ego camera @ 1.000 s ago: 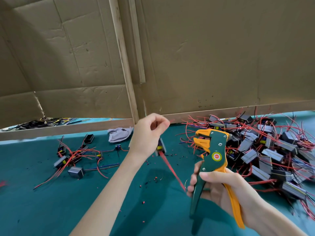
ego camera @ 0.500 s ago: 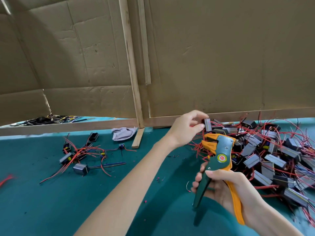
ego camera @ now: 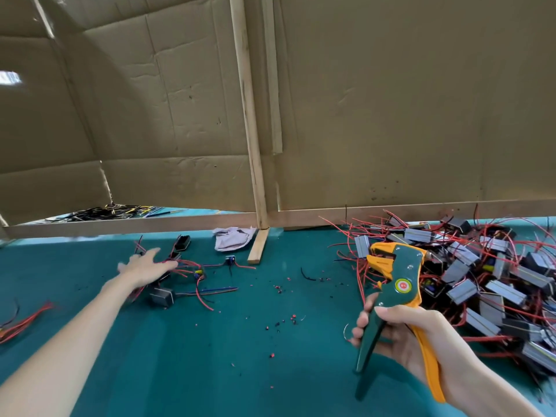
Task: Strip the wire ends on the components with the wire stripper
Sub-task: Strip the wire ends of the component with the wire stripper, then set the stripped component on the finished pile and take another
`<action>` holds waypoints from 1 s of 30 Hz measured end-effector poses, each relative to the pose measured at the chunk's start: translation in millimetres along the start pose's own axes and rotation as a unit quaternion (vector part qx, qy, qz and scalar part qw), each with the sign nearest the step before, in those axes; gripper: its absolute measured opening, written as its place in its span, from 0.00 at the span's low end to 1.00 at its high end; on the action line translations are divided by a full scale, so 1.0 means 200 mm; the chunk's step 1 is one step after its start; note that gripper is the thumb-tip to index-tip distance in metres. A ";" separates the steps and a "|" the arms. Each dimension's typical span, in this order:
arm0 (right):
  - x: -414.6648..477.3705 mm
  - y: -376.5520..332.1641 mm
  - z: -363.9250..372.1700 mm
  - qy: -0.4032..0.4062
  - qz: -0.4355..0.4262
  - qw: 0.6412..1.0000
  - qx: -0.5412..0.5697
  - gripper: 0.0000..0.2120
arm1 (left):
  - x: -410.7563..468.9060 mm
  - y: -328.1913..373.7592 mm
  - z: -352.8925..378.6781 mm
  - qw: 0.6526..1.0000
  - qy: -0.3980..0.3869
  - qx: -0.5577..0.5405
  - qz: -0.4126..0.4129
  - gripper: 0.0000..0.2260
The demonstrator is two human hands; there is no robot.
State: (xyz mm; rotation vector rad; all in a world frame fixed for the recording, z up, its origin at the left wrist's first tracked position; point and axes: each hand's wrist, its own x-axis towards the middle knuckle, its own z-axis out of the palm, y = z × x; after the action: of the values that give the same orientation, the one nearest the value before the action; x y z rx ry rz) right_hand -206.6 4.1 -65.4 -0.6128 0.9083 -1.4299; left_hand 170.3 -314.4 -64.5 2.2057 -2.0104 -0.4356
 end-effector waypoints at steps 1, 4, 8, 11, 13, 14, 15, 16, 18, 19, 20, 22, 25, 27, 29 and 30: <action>0.00 0.00 -0.01 0.002 0.000 1.000 0.001 0.11 | 0.01 -0.03 0.01 0.999 -0.033 -0.024 0.019 0.34; 0.01 0.00 -0.01 0.009 0.008 1.000 -0.001 0.13 | 0.01 -0.03 0.00 0.997 -0.063 -0.035 0.038 0.37; 0.01 0.00 0.00 0.016 0.013 1.000 0.000 0.11 | 0.02 0.02 -0.03 0.998 -0.055 -0.005 0.040 0.33; 0.01 0.00 -0.01 0.011 0.016 1.000 0.000 0.10 | 0.01 0.04 -0.02 0.998 -0.023 -0.023 0.056 0.24; 0.02 0.00 -0.01 0.003 0.015 1.000 -0.001 0.14 | 0.00 0.06 -0.01 0.996 0.011 -0.062 0.068 0.20; 0.02 0.01 -0.01 0.002 0.015 1.000 -0.003 0.16 | -0.01 0.07 -0.01 0.994 0.022 -0.074 0.073 0.18; 0.03 0.01 -0.02 0.002 0.015 1.000 -0.004 0.17 | -0.03 0.08 -0.01 0.993 0.028 -0.083 0.078 0.16; 0.02 0.01 -0.02 0.000 0.014 1.000 -0.006 0.15 | -0.06 0.08 0.00 0.992 0.029 -0.088 0.084 0.16; 0.02 0.01 -0.02 -0.003 0.011 1.000 -0.001 0.09 | -0.12 0.10 -0.01 0.991 0.021 -0.085 0.102 0.14; 0.03 0.02 -0.02 -0.001 0.013 1.000 0.002 0.08 | -0.15 0.11 -0.01 0.990 0.014 -0.080 0.113 0.13; 0.03 0.02 -0.03 0.001 0.014 1.000 0.003 0.08 | -0.19 0.12 0.00 0.989 0.007 -0.075 0.126 0.10; 0.03 0.03 -0.03 0.006 0.010 1.000 0.002 0.09 | -0.26 0.14 0.00 0.986 -0.013 -0.065 0.155 0.07; 0.03 0.03 -0.03 0.010 0.005 1.000 0.001 0.08 | -0.38 0.15 -0.01 0.979 -0.051 -0.047 0.193 0.07; 0.03 0.03 -0.03 0.006 0.008 1.000 0.005 0.07 | -0.44 0.17 -0.02 0.974 -0.072 -0.031 0.213 0.06; 0.03 0.03 -0.02 0.005 0.010 1.000 0.007 0.08 | -0.48 0.20 -0.03 0.970 -0.083 -0.030 0.226 0.05; 0.03 0.03 -0.02 0.004 0.010 1.000 0.008 0.08 | -0.50 0.22 -0.03 0.969 -0.077 -0.040 0.231 0.04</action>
State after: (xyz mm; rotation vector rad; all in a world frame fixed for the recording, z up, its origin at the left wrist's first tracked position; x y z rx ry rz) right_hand -207.1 -0.7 -73.6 -0.5837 0.9059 -1.4211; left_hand 123.6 -220.1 -33.5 1.6236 -2.4406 -0.6258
